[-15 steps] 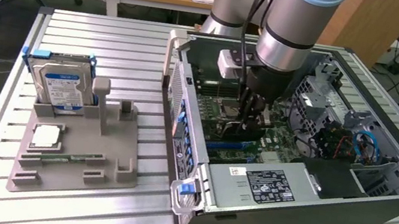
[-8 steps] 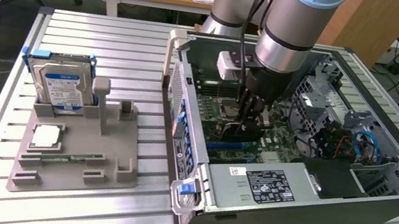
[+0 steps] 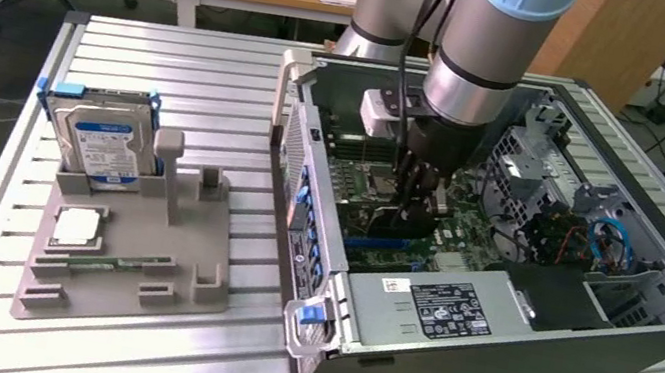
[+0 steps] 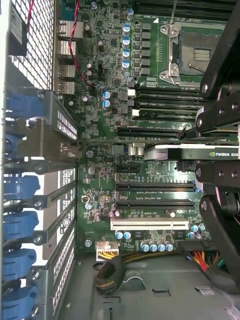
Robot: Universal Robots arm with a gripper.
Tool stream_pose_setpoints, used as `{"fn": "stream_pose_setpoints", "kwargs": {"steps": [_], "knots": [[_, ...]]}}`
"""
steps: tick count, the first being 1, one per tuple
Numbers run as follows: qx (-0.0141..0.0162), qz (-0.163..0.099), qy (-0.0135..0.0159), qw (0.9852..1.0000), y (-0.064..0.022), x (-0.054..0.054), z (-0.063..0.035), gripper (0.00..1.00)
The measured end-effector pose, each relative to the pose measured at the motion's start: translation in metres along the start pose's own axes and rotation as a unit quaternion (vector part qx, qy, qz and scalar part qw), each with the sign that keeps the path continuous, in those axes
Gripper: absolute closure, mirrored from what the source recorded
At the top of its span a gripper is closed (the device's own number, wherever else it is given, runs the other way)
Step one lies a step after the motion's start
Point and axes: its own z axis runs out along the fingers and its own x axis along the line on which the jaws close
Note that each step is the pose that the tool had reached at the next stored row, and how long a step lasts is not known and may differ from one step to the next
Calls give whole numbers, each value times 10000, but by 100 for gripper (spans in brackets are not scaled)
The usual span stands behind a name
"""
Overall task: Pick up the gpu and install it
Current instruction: 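Insert the gpu into the slot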
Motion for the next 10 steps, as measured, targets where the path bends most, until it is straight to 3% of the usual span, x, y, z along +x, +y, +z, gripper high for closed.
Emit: {"fn": "stream_pose_setpoints", "kwargs": {"steps": [10], "knots": [[-1,0,6,10000,0,-2,17,74]]}}
